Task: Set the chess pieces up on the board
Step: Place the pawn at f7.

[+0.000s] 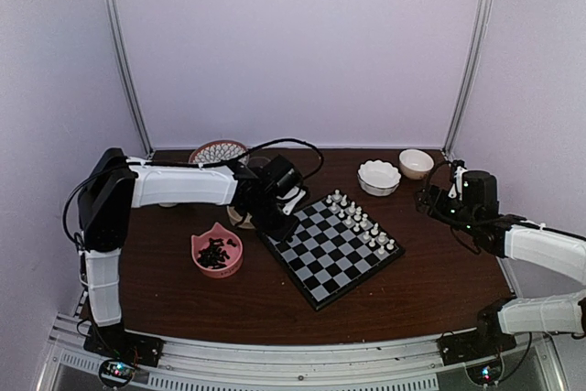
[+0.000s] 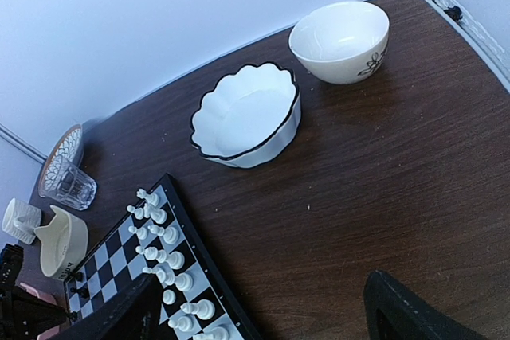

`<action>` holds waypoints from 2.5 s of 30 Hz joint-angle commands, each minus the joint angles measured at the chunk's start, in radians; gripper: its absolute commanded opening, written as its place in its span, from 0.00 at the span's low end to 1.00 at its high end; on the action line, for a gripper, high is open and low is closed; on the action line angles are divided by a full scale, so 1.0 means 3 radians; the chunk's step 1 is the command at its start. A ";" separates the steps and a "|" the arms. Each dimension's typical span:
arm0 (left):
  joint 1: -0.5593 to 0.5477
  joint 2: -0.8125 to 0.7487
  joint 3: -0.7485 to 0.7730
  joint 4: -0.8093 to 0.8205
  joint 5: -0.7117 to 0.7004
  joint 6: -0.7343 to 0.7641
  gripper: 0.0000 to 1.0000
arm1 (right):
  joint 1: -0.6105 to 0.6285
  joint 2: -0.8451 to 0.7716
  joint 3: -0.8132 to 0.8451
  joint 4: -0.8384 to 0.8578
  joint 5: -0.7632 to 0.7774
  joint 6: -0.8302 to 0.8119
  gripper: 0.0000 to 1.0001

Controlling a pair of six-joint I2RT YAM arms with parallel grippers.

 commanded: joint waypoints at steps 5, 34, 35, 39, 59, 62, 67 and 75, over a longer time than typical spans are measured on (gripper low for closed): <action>-0.0005 0.0121 0.0157 0.0089 -0.0106 0.0092 0.00 | 0.0013 0.0013 0.0004 0.0011 0.0056 -0.0021 0.91; -0.0005 0.0318 0.0347 -0.0129 -0.0080 0.0123 0.03 | 0.0013 0.0012 0.0010 0.0008 0.0055 -0.0024 0.91; -0.0005 0.0321 0.0345 -0.0133 -0.0075 0.0123 0.03 | 0.0013 0.0011 0.0011 0.0008 0.0056 -0.0025 0.91; -0.0010 0.0318 0.0329 -0.0133 -0.0082 0.0122 0.04 | 0.0013 0.0005 0.0011 0.0000 0.0053 -0.0026 0.91; -0.0009 0.0391 0.0401 -0.0133 -0.0040 0.0118 0.05 | 0.0013 0.0010 0.0020 -0.0002 0.0048 -0.0026 0.91; -0.0010 0.0390 0.0398 -0.0140 -0.0038 0.0122 0.09 | 0.0013 0.0003 0.0019 -0.0002 0.0053 -0.0025 0.91; -0.0007 0.0373 0.0407 -0.0153 0.0010 0.0123 0.23 | 0.0013 0.0000 0.0023 -0.0007 0.0048 -0.0025 0.91; -0.0024 0.0220 0.0330 -0.0154 0.0019 0.0102 0.26 | 0.0015 -0.0005 0.0020 -0.0013 0.0054 -0.0030 0.91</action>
